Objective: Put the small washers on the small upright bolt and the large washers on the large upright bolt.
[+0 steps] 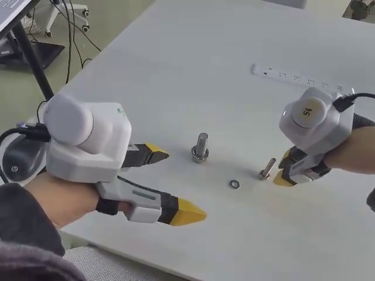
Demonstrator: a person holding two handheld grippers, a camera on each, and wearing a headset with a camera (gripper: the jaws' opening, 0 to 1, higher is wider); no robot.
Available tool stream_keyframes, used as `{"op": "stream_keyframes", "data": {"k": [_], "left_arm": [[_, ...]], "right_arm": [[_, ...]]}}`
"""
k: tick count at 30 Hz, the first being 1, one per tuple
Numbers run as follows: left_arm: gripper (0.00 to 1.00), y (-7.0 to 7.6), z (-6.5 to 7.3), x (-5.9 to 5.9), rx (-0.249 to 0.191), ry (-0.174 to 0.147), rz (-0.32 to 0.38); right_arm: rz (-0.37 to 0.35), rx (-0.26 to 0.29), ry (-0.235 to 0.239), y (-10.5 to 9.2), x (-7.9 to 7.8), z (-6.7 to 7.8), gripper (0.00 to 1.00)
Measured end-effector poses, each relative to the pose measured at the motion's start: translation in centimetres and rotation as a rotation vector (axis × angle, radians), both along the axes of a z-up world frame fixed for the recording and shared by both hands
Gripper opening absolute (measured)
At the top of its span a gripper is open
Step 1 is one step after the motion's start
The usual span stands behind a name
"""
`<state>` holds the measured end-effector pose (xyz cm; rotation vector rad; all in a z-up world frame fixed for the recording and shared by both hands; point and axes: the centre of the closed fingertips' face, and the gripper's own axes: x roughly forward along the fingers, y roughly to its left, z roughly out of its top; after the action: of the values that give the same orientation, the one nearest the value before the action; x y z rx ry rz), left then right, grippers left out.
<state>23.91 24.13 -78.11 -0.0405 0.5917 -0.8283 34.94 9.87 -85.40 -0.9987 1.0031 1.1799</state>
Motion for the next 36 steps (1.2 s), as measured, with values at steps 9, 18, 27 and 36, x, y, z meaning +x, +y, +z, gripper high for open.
{"op": "stream_keyframes", "data": {"k": [9,18,27,36], "left_arm": [[0.8,-0.1,0.0,-0.1,-0.001,-0.002,-0.006],[0.8,-0.2,0.3,0.0,-0.005,-0.012,-0.01],[0.8,-0.3,0.5,0.0,-0.007,-0.019,-0.014],[0.8,-0.4,0.7,0.0,-0.01,-0.027,-0.016]], "right_arm": [[-0.006,0.001,0.007,-0.3,-1.2,0.2,0.22],[-0.006,0.007,0.016,-0.3,-2.5,0.3,0.22],[0.004,0.015,0.024,0.0,-3.7,0.2,0.22],[0.025,0.035,0.039,1.4,-5.2,0.6,0.22]]}}
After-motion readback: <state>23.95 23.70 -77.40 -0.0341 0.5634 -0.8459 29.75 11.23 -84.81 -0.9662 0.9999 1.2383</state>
